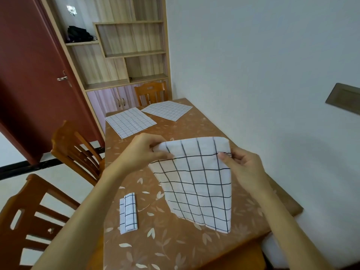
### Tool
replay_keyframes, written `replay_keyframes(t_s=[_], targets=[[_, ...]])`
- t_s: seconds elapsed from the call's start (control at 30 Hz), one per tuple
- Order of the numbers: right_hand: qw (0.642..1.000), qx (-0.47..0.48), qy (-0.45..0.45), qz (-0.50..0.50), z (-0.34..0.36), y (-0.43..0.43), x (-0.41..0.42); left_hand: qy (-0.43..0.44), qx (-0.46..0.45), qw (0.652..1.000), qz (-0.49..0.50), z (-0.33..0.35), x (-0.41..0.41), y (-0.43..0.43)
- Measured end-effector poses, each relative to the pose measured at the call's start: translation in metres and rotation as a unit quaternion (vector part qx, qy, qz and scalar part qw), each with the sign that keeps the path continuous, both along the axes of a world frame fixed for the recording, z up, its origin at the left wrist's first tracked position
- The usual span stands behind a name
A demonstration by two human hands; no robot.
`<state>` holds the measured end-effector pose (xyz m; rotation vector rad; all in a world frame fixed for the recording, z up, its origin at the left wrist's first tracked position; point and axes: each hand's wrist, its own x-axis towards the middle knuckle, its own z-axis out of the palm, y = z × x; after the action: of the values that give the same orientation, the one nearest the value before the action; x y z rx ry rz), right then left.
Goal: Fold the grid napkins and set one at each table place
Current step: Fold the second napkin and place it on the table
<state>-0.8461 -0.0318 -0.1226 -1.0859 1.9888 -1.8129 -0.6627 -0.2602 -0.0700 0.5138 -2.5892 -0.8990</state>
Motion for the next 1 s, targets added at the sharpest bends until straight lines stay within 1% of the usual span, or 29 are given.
replay_keyframes(t_s=[0.1,0.2,0.33,0.43,0.57,0.73,0.87,1.0], targets=[[0.999,-0.010,-0.042,-0.001,0.001,0.010,-0.006,0.048,0.089,0.995,0.005,0.002,0.007,-0.001],[0.998,-0.002,-0.056,-0.002,0.002,0.015,-0.012,0.084,0.161,0.983,0.011,0.002,0.006,0.005],[0.997,-0.023,-0.074,-0.021,0.005,0.018,-0.017,0.132,0.236,0.962,0.025,0.001,0.001,0.013],[0.994,-0.031,-0.097,-0.038,0.007,0.020,-0.021,0.157,0.307,0.938,0.029,-0.001,0.001,0.012],[0.994,-0.021,-0.102,-0.036,0.010,0.022,-0.024,0.176,0.311,0.932,0.056,-0.003,-0.001,0.008],[0.997,-0.018,-0.066,-0.023,0.016,0.021,-0.022,0.206,0.301,0.928,0.069,-0.002,-0.005,0.013],[0.998,-0.012,-0.052,-0.025,0.018,0.020,-0.023,0.210,0.300,0.928,0.072,-0.001,-0.007,0.012],[0.999,0.002,-0.038,-0.030,0.019,0.019,-0.025,0.209,0.324,0.921,0.059,-0.002,-0.004,0.010]])
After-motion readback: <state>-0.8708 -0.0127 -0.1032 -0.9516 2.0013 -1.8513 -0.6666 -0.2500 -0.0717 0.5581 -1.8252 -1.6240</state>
